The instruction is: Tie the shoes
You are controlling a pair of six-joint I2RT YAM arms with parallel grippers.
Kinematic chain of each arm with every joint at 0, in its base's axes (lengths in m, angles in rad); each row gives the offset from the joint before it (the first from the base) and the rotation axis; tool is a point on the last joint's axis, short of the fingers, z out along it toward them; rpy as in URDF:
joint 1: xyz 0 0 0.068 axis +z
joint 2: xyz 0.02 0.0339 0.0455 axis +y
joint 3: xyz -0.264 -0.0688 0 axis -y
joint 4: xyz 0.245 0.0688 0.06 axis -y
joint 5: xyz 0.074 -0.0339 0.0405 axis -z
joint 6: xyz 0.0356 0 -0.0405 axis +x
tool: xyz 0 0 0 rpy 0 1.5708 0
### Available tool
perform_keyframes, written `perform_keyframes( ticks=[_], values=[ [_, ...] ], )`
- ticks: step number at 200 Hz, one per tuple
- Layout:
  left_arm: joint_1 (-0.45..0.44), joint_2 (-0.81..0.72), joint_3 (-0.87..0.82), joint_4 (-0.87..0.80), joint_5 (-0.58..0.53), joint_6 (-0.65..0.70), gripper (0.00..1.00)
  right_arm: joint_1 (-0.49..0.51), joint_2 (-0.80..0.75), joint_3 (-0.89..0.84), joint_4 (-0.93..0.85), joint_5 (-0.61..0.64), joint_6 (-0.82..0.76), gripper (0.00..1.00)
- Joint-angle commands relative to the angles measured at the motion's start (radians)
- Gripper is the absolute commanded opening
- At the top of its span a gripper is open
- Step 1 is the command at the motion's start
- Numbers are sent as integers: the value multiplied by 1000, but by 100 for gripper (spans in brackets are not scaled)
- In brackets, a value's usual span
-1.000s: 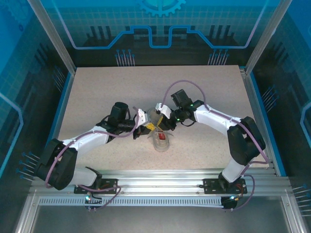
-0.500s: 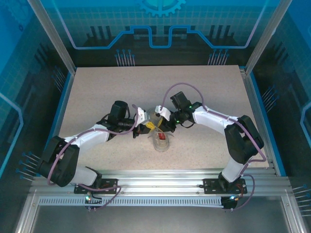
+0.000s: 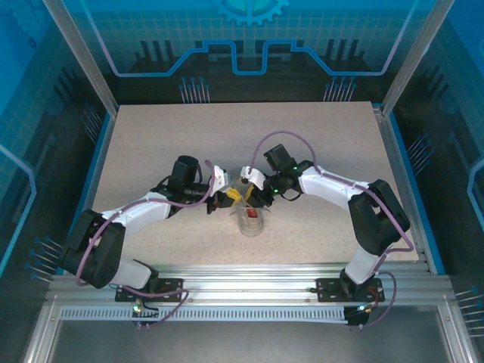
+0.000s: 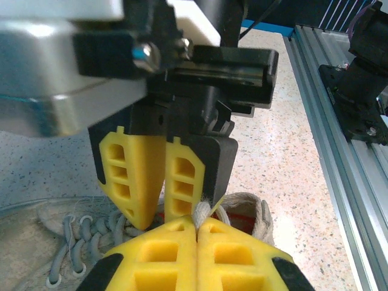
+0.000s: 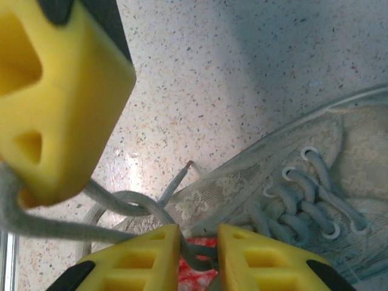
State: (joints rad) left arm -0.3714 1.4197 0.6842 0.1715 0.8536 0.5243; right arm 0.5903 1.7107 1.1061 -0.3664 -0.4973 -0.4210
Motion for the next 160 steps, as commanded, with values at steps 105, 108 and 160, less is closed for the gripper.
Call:
perform_keyframes(
  ticks=[105, 108, 160],
  values=[
    [32, 52, 29, 93, 89, -86, 0, 57, 8, 3, -1, 109, -12, 23],
    [32, 52, 30, 95, 90, -89, 0, 61, 7, 1, 3, 122, -11, 21],
    [34, 48, 20, 105, 84, -98, 0, 77, -74, -47, 44, 267, 85, 0]
  ],
)
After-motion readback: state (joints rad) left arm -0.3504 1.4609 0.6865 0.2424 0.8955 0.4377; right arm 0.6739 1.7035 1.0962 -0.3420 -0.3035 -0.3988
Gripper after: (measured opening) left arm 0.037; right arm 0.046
